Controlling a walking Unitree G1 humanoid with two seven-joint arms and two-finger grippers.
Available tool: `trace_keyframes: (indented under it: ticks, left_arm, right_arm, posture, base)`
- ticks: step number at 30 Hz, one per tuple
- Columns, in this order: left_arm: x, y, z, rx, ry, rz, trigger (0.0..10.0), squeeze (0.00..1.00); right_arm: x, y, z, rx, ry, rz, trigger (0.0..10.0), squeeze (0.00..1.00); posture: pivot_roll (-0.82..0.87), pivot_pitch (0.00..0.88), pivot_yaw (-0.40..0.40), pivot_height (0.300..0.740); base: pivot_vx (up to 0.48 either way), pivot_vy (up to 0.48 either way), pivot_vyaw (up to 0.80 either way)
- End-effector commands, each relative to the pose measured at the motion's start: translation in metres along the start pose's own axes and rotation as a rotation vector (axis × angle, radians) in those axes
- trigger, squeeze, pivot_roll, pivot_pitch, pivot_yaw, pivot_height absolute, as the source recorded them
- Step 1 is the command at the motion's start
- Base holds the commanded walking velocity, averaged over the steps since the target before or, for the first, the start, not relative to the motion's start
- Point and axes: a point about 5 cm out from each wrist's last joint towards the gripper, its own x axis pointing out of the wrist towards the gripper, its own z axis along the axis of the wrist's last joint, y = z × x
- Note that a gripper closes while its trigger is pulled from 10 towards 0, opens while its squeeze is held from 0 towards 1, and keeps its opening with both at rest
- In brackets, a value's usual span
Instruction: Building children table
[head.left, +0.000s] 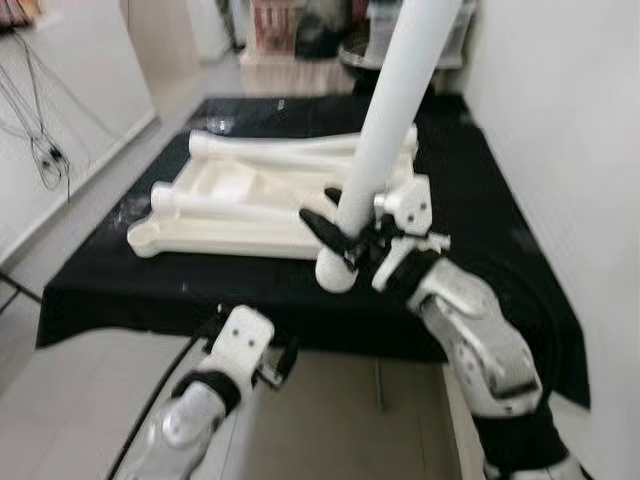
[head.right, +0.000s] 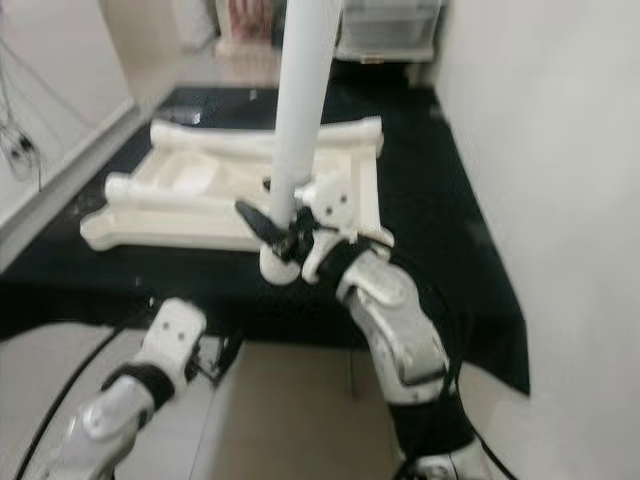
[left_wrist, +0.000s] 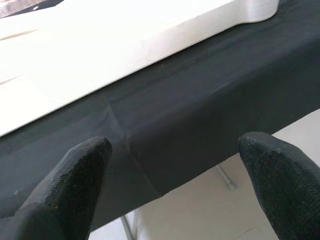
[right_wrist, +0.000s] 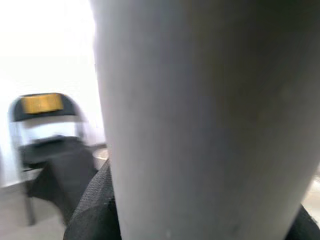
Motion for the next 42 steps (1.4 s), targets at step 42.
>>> trace_keyframes:
  ticks: [42]
  left_arm:
    - [-0.045,-0.015,0.06,0.097,-0.266,-0.327,10.0,0.0]
  right_arm:
    - [0.046,-0.103,0.071,-0.09,-0.144,0.107,10.0,0.0]
  posture:
    - [0.07,0.432,0.002,0.74]
  base:
    - [0.0,0.0,0.0]
